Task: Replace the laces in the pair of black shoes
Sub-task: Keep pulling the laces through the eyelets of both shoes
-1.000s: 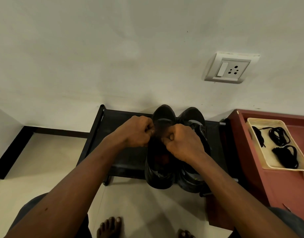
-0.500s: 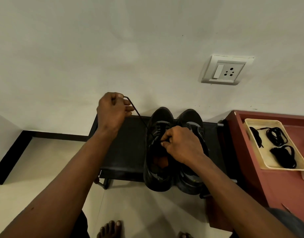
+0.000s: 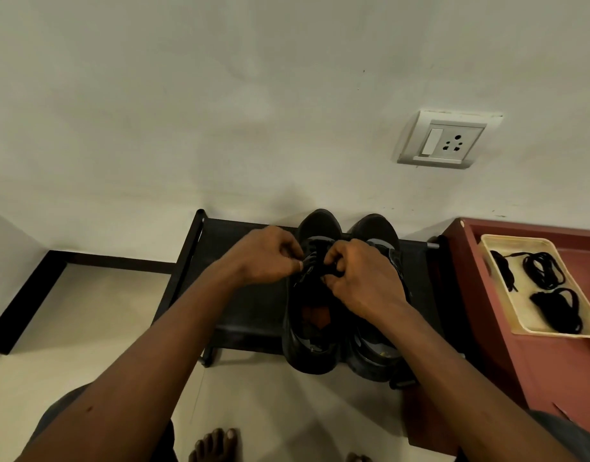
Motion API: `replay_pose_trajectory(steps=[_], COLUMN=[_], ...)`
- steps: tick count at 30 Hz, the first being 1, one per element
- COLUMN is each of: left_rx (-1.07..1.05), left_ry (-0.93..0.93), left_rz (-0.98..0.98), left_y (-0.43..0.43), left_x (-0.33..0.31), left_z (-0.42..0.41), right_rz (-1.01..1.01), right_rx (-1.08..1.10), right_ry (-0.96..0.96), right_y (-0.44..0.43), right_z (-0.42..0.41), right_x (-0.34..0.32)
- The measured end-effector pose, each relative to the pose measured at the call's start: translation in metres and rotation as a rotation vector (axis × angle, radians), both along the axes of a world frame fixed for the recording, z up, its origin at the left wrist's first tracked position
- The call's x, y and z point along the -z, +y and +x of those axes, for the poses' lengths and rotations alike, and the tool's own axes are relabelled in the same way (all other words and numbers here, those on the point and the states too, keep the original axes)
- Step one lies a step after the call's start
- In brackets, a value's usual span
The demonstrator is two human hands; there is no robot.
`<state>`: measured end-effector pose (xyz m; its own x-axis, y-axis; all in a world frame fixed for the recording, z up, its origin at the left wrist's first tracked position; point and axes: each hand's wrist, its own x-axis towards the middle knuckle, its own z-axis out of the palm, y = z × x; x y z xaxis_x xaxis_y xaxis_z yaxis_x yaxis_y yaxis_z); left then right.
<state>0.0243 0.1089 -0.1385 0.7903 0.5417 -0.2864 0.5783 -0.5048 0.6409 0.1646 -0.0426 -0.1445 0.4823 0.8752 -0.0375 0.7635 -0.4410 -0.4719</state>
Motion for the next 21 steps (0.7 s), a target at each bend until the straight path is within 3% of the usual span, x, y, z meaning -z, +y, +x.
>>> replay_pose_trajectory(steps=[3,6,10,17,21], left_rx=[0.063,0.027,-0.14,-0.644,-0.78], left_ry=[0.077,-0.039,-0.284,-0.945,-1.039], left_rz=[0.023,-0.009,-0.041,-0.529,-0.635], left_y=[-0.002,0.0,0.003,0.019,0.025], left_x=[0.001,-0.001,-0.005,-0.027,-0.029], left_z=[-0.002,-0.003,-0.002,-0.005,-0.011], right_rz=[-0.007,-0.017,-0.057,-0.083,-0.108], right_rx=[0.023,0.04,0.057,0.094,0.101], right_ry=[0.014,0.029,0.021,0.059,0.099], right_y=[0.0,0.0,-0.001,-0.001,0.0], right_z=[0.001,0.002,0.003,0.005,0.003], right_x=[0.0,-0.001,-0.001,-0.005,-0.005])
